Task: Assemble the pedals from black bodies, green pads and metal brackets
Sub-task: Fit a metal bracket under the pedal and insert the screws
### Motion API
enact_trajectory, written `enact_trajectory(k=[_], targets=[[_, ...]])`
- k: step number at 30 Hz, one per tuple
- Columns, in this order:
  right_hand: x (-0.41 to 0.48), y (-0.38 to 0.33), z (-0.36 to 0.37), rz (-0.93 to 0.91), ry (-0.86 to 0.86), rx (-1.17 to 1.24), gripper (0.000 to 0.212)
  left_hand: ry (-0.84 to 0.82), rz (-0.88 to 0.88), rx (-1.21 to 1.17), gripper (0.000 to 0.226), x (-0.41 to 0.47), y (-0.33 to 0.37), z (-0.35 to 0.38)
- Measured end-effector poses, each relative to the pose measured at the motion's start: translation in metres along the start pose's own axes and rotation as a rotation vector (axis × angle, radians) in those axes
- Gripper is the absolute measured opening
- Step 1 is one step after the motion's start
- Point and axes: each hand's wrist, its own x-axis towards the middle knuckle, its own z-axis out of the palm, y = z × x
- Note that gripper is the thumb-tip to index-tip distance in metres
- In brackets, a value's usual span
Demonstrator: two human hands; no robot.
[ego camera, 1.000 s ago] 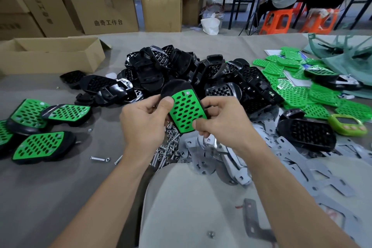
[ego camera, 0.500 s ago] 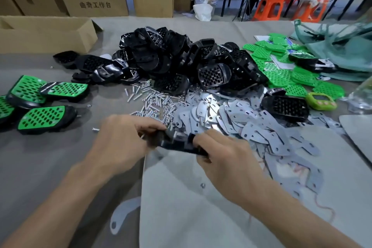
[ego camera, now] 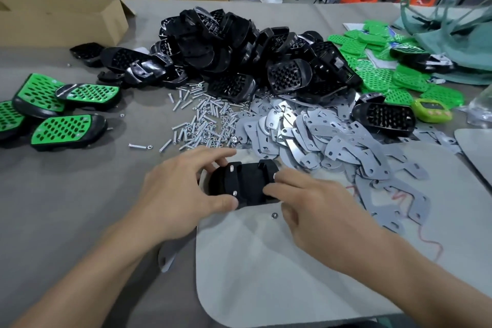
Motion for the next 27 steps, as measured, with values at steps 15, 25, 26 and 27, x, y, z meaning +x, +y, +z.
enact_trajectory(k=[15,25,26,27], targets=[[-0.031,0.037,-0.040,0.445,-0.236,0.083,0.035,-0.030,0.044,0.171,0.065,0.012,0.001,-0.001],[-0.028,0.028,-0.048,0.416,-0.250,-0.011,0.025,-0.005,0.009,0.122,0.062,0.006,0.005,0.004],[-0.026,0.029,-0.051,0.413,-0.280,-0.038,0.024,-0.005,0.001,0.106,0.062,0.006,0.005,0.004],[-0.024,0.029,-0.052,0.403,-0.304,-0.067,0.020,-0.006,-0.002,0.102,0.062,0.007,0.005,0.004]])
